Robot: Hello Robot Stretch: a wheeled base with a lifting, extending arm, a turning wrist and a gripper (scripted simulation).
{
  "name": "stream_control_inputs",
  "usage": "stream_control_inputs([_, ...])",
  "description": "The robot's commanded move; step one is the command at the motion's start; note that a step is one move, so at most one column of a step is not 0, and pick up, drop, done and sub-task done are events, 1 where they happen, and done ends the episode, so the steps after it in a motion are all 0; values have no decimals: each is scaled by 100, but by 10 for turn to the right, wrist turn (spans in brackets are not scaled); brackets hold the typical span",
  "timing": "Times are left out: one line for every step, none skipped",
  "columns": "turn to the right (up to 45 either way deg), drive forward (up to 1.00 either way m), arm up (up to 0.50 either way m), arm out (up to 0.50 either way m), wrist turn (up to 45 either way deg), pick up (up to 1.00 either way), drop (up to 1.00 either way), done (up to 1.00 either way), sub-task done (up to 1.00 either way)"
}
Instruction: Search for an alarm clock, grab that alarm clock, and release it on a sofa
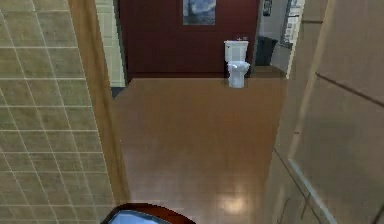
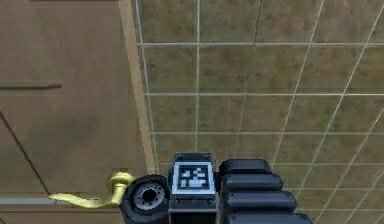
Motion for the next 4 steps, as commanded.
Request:
stream_control_inputs([0, 40, 0, 0, 0, 0, 0, 0, 0])
stream_control_inputs([150, 0, 0, 0, 0, 0, 0, 0, 0])
stream_control_inputs([0, 95, 0, 0, 0, 0, 0, 0, 0])
stream_control_inputs([-300, 0, 0, 0, 0, 0, 0, 0, 0])
